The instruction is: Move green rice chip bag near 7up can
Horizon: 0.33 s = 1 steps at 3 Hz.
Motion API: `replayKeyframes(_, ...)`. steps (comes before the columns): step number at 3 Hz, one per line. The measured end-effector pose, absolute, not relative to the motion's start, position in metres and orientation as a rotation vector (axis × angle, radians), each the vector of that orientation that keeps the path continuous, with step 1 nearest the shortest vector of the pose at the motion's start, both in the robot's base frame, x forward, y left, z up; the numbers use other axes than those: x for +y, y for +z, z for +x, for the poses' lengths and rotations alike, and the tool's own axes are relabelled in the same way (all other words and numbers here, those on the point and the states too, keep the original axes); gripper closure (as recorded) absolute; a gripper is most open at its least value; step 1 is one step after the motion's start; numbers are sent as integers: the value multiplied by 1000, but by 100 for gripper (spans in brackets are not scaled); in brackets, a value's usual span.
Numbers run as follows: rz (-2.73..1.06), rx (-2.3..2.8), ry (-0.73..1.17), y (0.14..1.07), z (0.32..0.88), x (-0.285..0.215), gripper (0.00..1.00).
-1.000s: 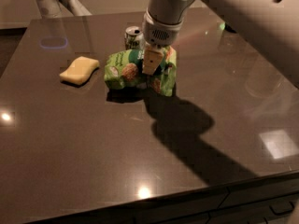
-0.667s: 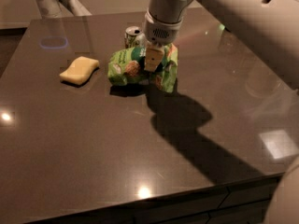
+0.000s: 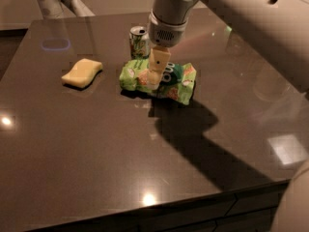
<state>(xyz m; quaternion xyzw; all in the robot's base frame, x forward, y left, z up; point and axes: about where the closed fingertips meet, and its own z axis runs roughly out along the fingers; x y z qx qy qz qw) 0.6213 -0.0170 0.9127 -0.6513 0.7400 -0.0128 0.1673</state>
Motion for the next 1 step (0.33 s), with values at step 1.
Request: replayKeyframes(1,-1853,2106,-37,913,621,-17,0)
